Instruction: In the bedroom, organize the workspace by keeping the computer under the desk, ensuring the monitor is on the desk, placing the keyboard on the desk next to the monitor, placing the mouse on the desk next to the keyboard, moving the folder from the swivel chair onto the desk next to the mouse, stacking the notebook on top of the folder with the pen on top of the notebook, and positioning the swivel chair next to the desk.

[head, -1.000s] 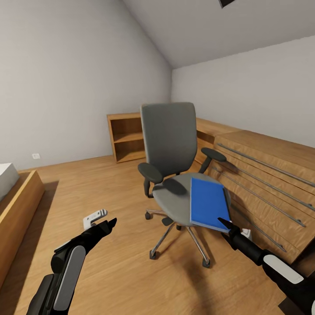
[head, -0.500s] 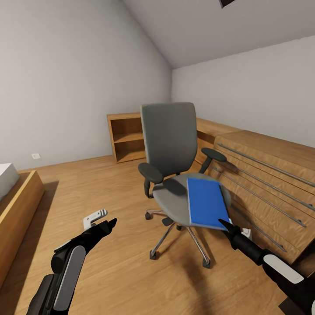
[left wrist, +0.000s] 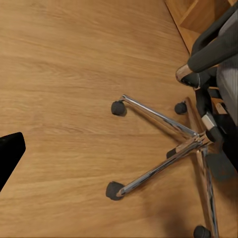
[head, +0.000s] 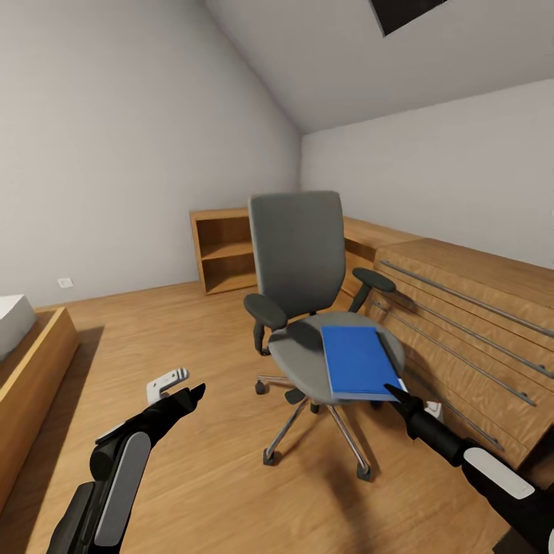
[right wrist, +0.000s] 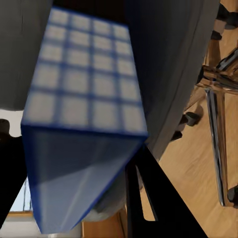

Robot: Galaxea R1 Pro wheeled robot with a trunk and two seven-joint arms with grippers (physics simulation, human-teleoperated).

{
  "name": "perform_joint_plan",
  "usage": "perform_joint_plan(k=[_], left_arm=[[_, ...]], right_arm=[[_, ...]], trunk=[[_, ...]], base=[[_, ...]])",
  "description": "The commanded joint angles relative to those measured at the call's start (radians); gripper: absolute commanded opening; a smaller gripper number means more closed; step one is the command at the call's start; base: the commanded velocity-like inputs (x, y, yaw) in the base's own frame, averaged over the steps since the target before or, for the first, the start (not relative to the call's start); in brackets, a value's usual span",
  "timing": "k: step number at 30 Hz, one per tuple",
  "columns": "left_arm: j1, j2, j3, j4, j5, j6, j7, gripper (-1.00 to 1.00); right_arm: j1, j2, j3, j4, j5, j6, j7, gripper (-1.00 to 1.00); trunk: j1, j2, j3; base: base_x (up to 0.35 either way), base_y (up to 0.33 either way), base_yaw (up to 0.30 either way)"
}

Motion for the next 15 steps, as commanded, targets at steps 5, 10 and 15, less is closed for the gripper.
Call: perform_joint_plan(k=[5, 10, 15], left_arm=[[-0.001, -0.001, 0.001, -0.001, 0.011, 0.004, 0.008, 1.0], [-0.001, -0.001, 0.0, -0.001, 0.011, 0.004, 0.008, 1.0], [-0.001, -0.001, 0.0, -0.001, 0.011, 0.004, 0.009, 1.0]], right_arm=[[-0.001, -0.001, 0.005, 0.001, -0.01, 0.0, 0.006, -1.0], [-0.001, -0.001, 0.005, 0.0, -0.01, -0.001, 0.009, -1.0], [-0.001, -0.001, 0.005, 0.001, -0.009, -0.001, 0.03, -1.0]], trunk=[[-0.002, 0.001, 0.018], [-0.005, 0.002, 0.038], [-0.01, 0.01, 0.056]], base=[[0.0, 0.0, 0.0], [0.0, 0.0, 0.0], [0.0, 0.0, 0.0]])
